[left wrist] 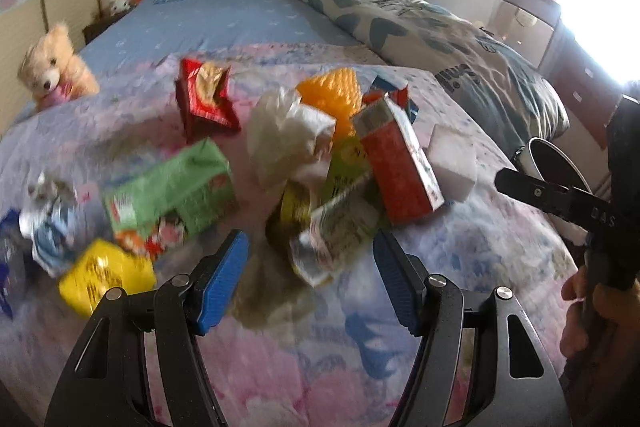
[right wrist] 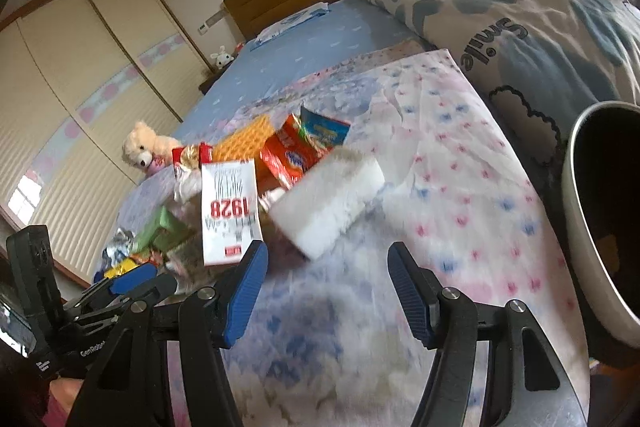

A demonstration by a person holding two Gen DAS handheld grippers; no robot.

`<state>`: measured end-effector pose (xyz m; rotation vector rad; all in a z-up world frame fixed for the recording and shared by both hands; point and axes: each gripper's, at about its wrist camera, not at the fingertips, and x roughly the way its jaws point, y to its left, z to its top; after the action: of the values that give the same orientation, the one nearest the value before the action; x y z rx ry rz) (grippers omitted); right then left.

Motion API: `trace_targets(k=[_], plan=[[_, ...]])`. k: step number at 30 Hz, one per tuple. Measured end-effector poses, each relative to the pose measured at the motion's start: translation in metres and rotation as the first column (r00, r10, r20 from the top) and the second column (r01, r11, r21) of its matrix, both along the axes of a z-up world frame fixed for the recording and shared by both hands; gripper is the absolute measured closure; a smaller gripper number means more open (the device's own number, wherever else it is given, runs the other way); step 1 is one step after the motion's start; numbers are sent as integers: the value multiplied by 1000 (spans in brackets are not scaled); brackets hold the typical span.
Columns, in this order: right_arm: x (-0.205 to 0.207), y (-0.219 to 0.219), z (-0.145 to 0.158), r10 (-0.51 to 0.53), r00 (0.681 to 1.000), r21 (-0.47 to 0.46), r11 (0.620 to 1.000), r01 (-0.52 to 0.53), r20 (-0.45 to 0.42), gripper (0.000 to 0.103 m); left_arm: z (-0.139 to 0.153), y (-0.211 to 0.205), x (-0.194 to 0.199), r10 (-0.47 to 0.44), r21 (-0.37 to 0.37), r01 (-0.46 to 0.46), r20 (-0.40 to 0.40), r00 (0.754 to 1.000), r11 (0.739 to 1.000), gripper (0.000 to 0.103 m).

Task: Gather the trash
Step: 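Grasp the white sponge block with the right gripper while the left grasps the green pouch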

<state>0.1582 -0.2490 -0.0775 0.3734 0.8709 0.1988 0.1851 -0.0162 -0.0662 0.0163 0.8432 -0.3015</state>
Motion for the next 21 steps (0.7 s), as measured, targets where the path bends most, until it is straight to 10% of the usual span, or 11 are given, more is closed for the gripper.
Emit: trace_targets(k=[11,13,21], plan=[[46,7,-24,12,996,9,1000,-12,-83,39,-21,-13,25,-86,65,90,-60,994,994,45],[50,11,-25,18,997,8,1000,-18,-74,46,-22,-16,24,-105,62,110,-70,992,992,65],[38,7,-21,32,998,43,999,-30,-51,69,-18,-18,-3,-102,58,103,-29,994,993,68]])
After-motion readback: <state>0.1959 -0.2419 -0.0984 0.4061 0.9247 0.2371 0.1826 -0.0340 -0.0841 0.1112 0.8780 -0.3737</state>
